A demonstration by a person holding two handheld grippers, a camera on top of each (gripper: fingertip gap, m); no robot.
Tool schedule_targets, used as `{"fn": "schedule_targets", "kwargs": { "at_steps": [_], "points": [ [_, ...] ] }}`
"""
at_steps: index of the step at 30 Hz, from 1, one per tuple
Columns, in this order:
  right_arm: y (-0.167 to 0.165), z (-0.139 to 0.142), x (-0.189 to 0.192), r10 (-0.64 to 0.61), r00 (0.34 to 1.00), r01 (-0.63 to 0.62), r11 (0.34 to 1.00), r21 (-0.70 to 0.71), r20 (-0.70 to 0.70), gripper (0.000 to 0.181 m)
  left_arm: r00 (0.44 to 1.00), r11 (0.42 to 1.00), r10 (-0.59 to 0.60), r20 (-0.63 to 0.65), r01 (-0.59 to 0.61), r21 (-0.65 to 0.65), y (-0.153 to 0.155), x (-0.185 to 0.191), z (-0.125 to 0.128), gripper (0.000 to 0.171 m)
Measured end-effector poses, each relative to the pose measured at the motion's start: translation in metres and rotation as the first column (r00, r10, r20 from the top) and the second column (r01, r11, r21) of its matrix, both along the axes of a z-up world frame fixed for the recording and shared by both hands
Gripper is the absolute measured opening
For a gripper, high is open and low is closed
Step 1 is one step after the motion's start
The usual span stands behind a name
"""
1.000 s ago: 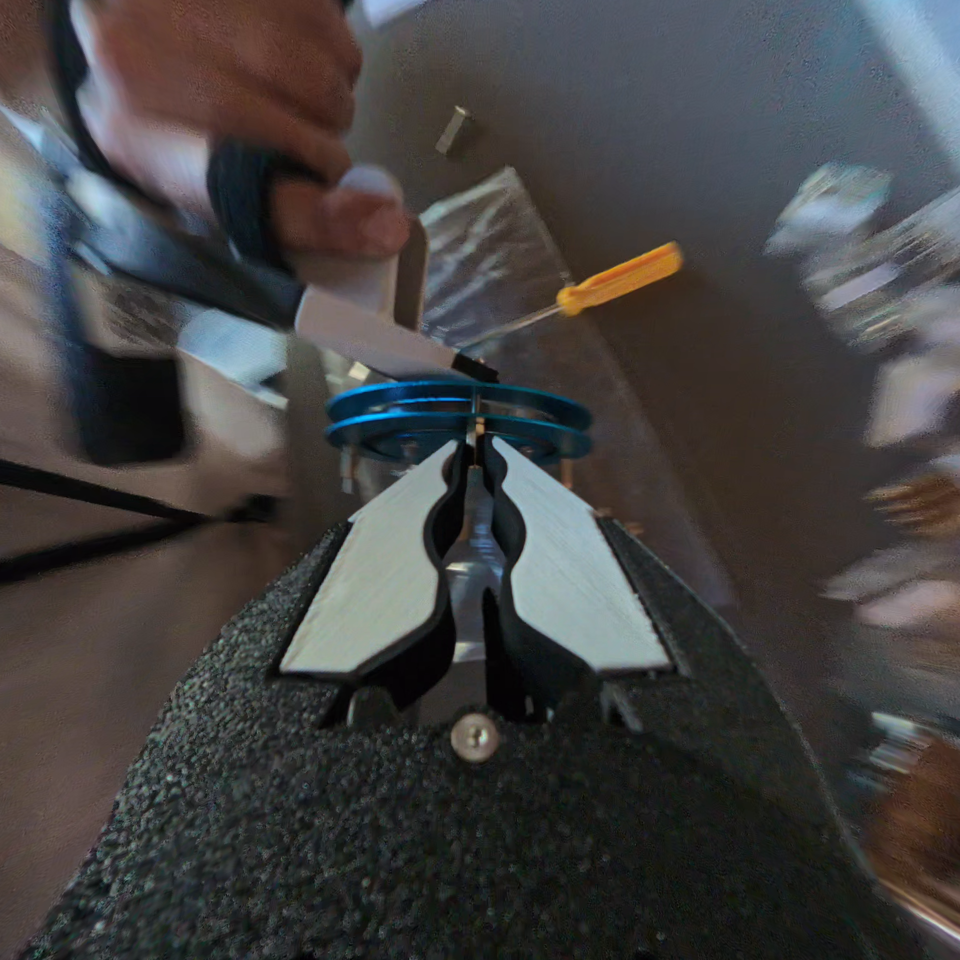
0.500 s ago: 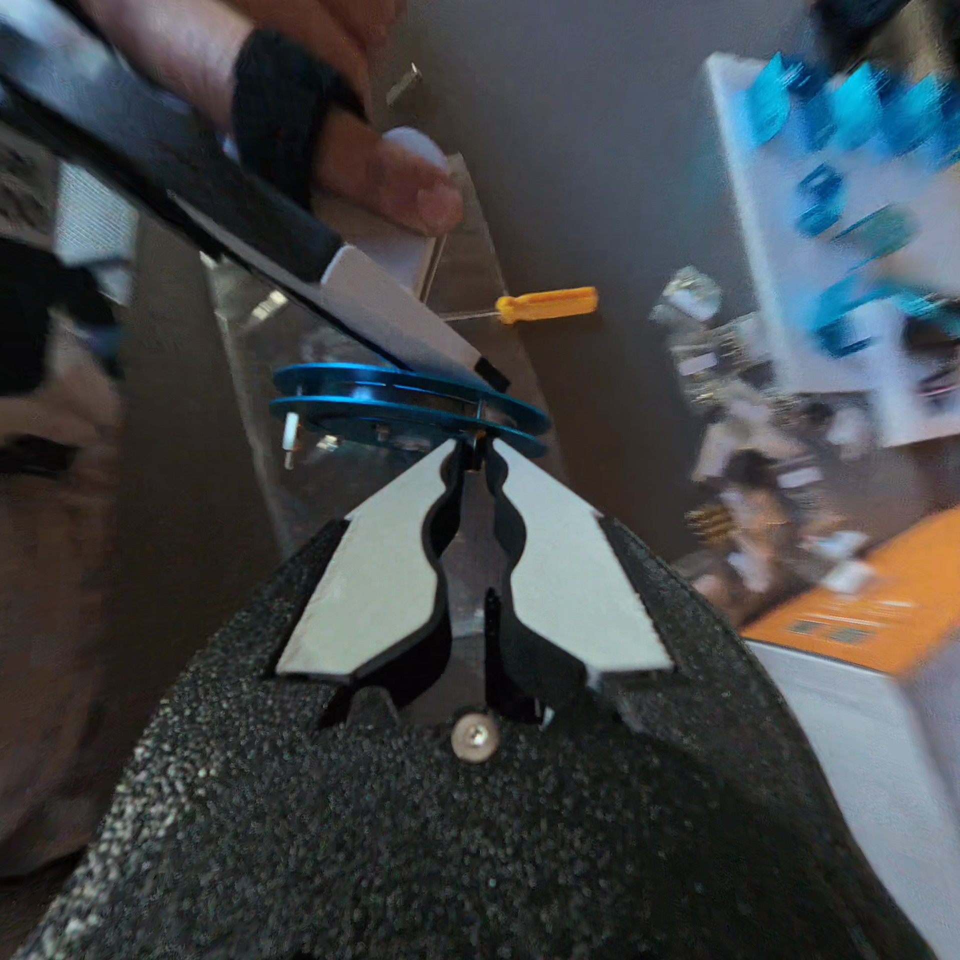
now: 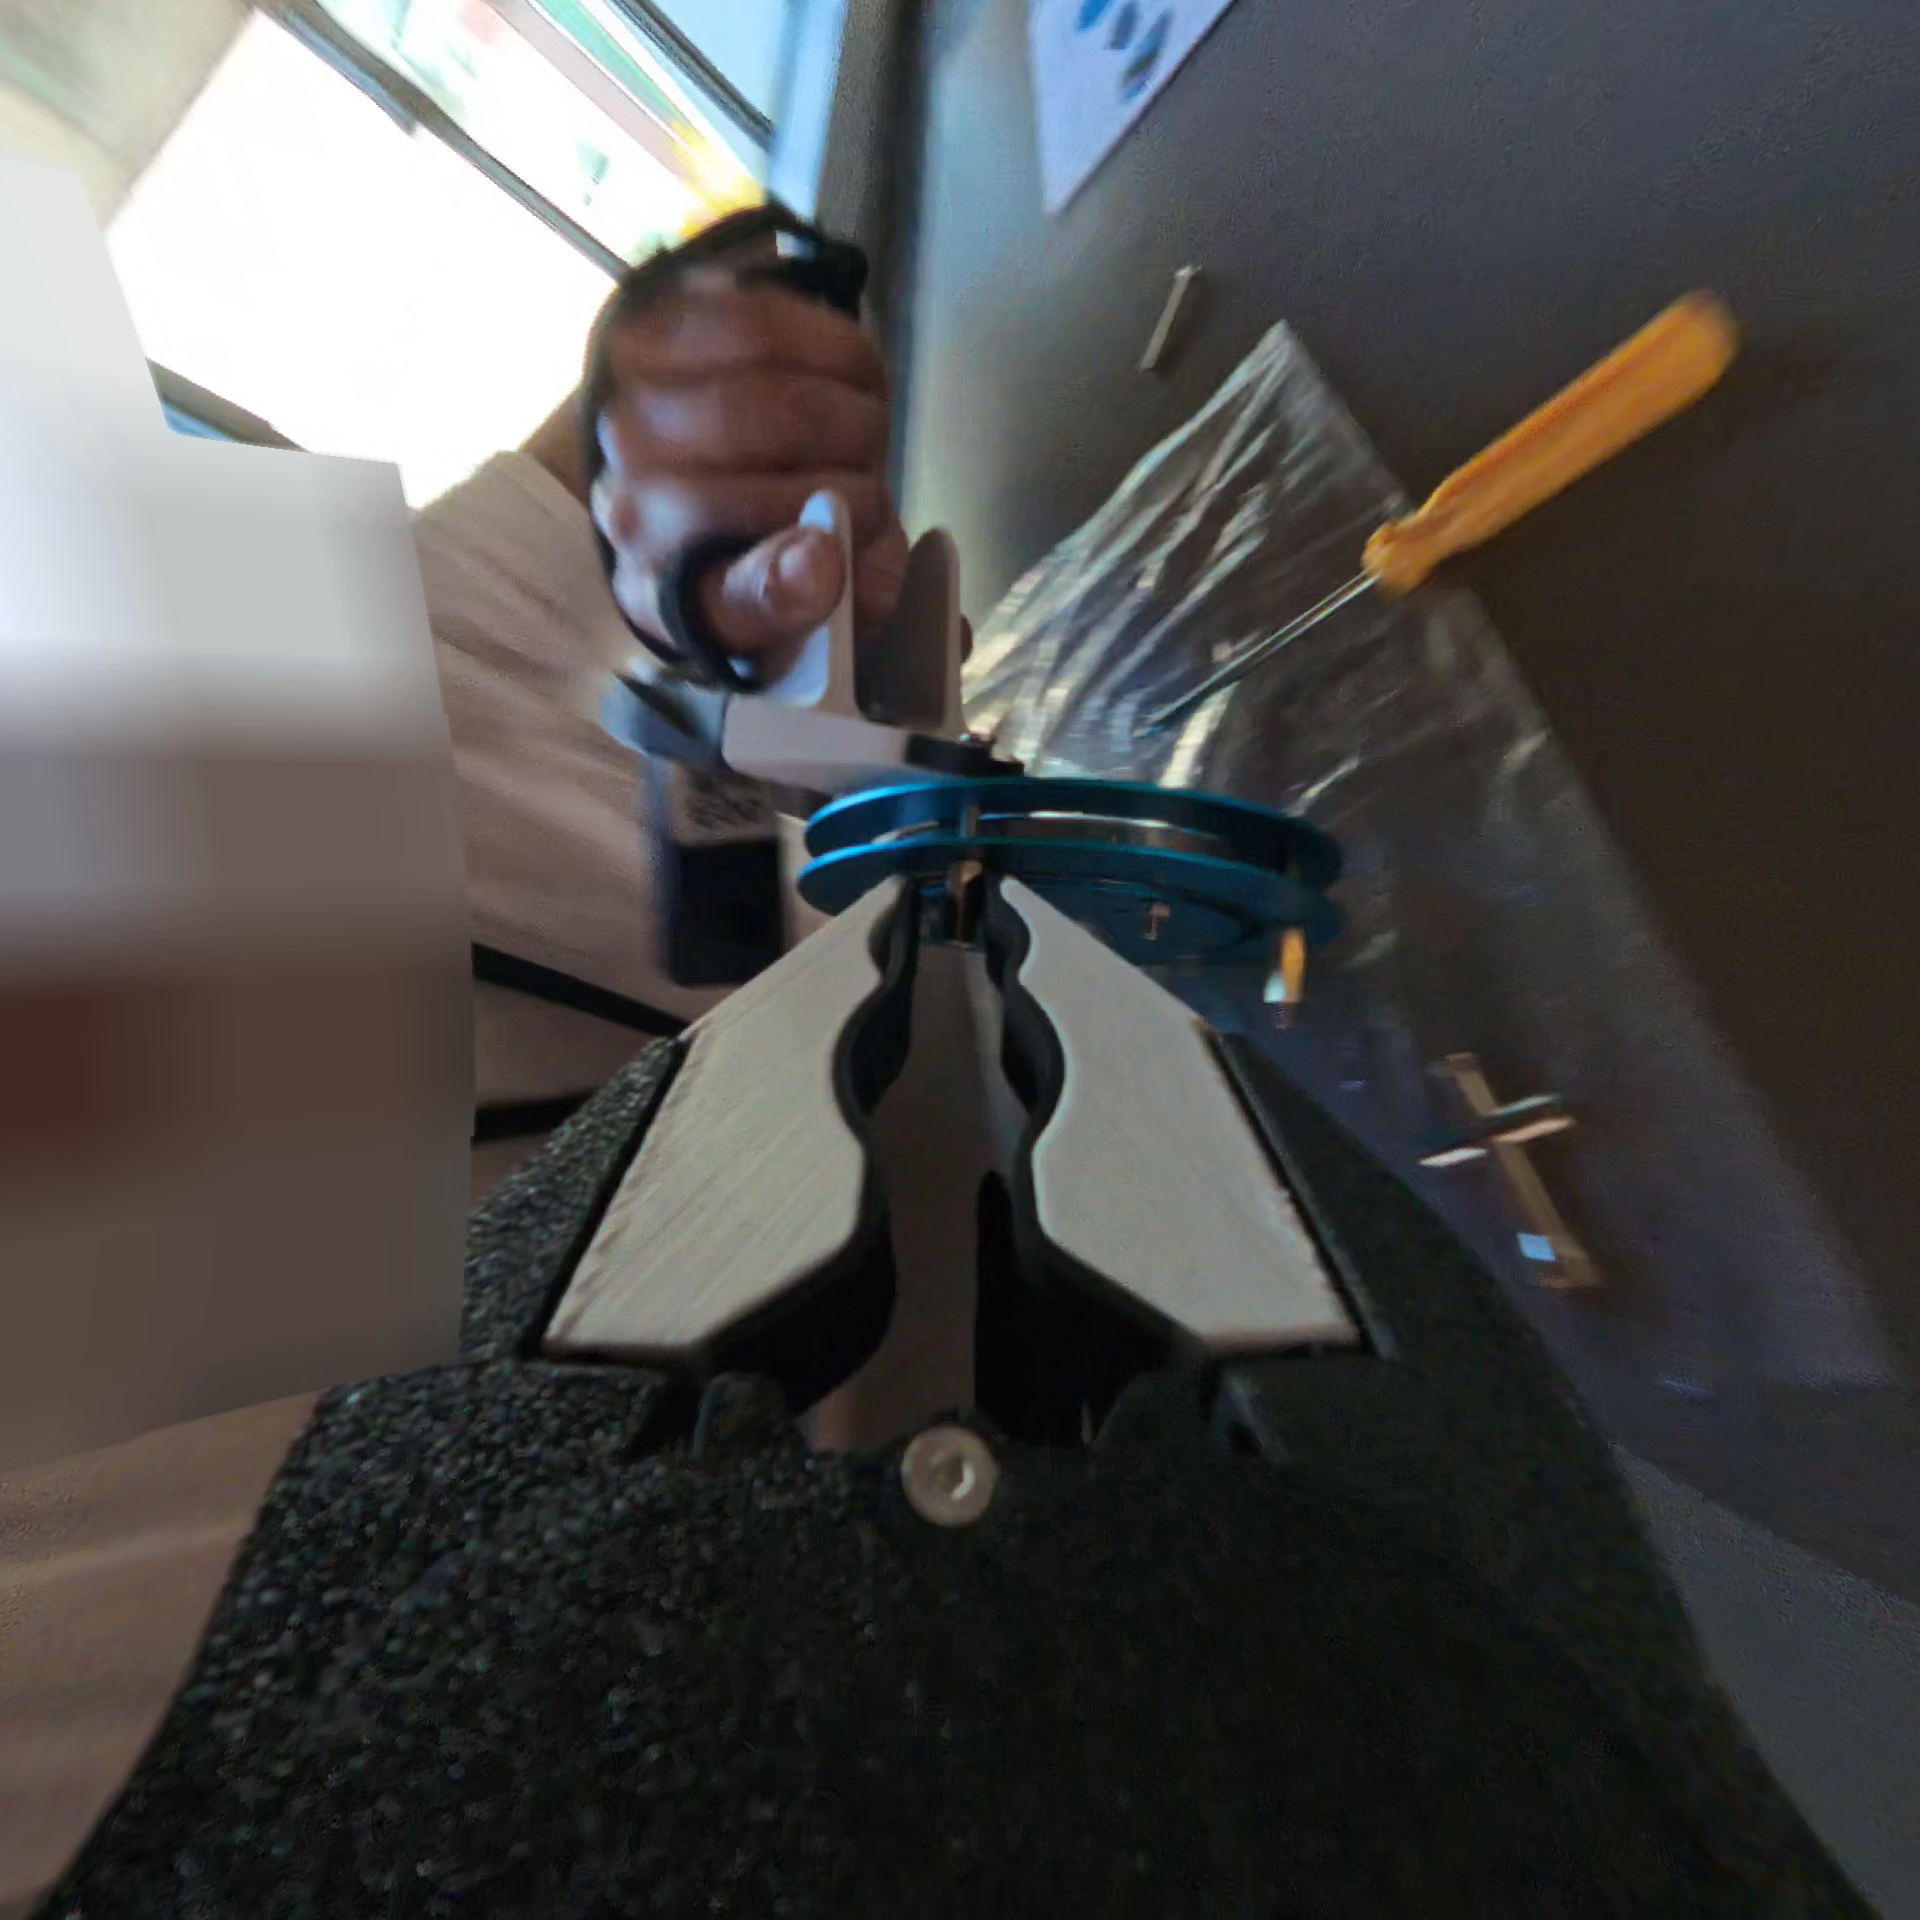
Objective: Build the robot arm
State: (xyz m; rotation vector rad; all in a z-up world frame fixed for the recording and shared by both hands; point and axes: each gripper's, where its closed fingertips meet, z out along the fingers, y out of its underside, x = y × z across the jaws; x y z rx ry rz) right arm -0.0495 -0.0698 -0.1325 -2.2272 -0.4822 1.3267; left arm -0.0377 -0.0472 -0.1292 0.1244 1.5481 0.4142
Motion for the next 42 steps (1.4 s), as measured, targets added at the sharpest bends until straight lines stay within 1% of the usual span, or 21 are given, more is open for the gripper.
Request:
{"fn": "schedule_targets", "kwargs": {
  "at_steps": [3,5,6,8,10,12,16,17,19,21,23,25,27,29,31,33,35,36,38,40,42],
  "points": [
    [0.004,-0.004,0.007,-0.068,0.876,-0.093,0.947,0.306,0.477,0.005,1.000,1.000,-0.003,0.002,0.003,0.006,-0.002,0.000,0.001,0.001],
    [0.006,-0.004,0.008,-0.089,0.812,-0.118,0.943,0.311,0.577,0.004,1.000,1.000,-0.007,0.009,0.007,0.009,-0.003,0.000,0.001,0.000],
    [0.003,-0.004,0.006,-0.057,0.860,-0.071,0.971,0.229,0.508,0.003,1.000,1.000,-0.015,0.018,0.015,0.012,-0.004,0.000,0.001,0.001],
    [-0.003,-0.001,0.000,0.000,0.995,0.012,0.994,-0.113,0.103,0.004,0.999,1.000,-0.017,0.037,0.016,0.026,-0.006,-0.001,0.000,0.000],
    [-0.002,0.002,-0.001,-0.050,0.947,-0.077,0.924,-0.374,-0.317,0.005,0.999,1.000,-0.003,0.041,0.002,0.015,-0.003,0.000,0.000,0.000],
    [-0.003,0.003,-0.002,-0.061,0.898,-0.134,0.905,-0.404,-0.435,0.005,0.999,1.000,-0.015,0.043,0.014,0.004,-0.003,0.000,0.000,0.000],
    [-0.002,0.001,-0.004,0.005,1.000,-0.005,1.000,0.011,0.013,0.015,0.999,1.000,-0.018,0.031,0.018,-0.021,-0.002,-0.002,0.001,0.001],
    [-0.003,0.001,-0.004,0.003,0.984,-0.026,0.992,0.126,0.176,0.026,0.999,1.000,-0.018,0.031,0.018,-0.018,-0.002,-0.001,0.001,0.001],
    [0.002,-0.005,0.004,-0.077,0.868,-0.086,0.950,0.301,0.491,0.006,0.999,1.000,-0.024,0.033,0.025,-0.010,-0.005,-0.001,0.001,0.000],
    [0.006,-0.006,0.008,-0.134,0.767,-0.146,0.916,0.373,0.628,0.005,0.999,1.000,-0.019,0.043,0.018,0.005,-0.003,0.000,0.002,0.001],
    [0.001,-0.005,0.003,-0.058,0.866,-0.063,0.973,0.223,0.496,0.003,0.997,0.999,-0.036,0.066,0.035,0.023,-0.007,-0.002,0.001,0.000],
    [-0.008,-0.002,-0.004,0.013,0.998,-0.006,0.991,-0.133,0.054,0.003,0.995,0.998,-0.040,0.088,0.036,0.047,-0.010,-0.003,0.001,0.000],
    [-0.007,0.002,-0.005,-0.059,0.914,-0.116,0.910,-0.398,-0.401,0.006,0.996,0.999,-0.026,0.091,0.023,0.039,-0.006,-0.002,0.001,0.000],
    [-0.005,0.004,-0.005,-0.089,0.845,-0.176,0.885,-0.430,-0.528,0.009,0.995,0.999,-0.027,0.094,0.025,0.029,-0.004,-0.001,0.001,0.000],
    [-0.005,0.003,-0.007,-0.016,0.941,-0.071,0.967,-0.244,-0.339,0.012,0.995,0.999,-0.033,0.097,0.031,0.024,-0.005,-0.003,0.002,0.000],
    [-0.003,0.001,-0.007,-0.001,1.000,0.001,0.999,0.037,0.007,0.016,0.996,1.000,-0.027,0.082,0.027,0.001,-0.003,-0.003,0.002,0.001],
    [-0.005,-0.003,-0.007,-0.020,0.941,-0.065,0.969,0.238,0.339,0.023,0.996,0.999,-0.037,0.084,0.037,0.004,-0.004,-0.003,0.002,0.001],
    [0.001,-0.008,-0.001,-0.076,0.865,-0.098,0.944,0.316,0.496,0.007,0.996,0.999,-0.038,0.085,0.037,0.010,-0.005,-0.002,0.003,0.001],
    [0.007,-0.009,0.006,-0.137,0.755,-0.163,0.908,0.385,0.641,0.004,0.995,0.999,-0.034,0.092,0.031,0.036,-0.004,-0.001,0.003,0.001],
    [0.003,-0.009,0.002,-0.053,0.866,-0.069,0.972,0.223,0.498,0.003,0.992,0.998,-0.052,0.113,0.047,0.049,-0.006,-0.002,0.002,0.001],
    [-0.007,-0.004,-0.007,0.024,0.999,-0.018,0.986,-0.165,0.030,0.002,0.991,0.998,-0.057,0.120,0.054,0.027,-0.010,-0.003,0.002,0.000]
  ]
}}
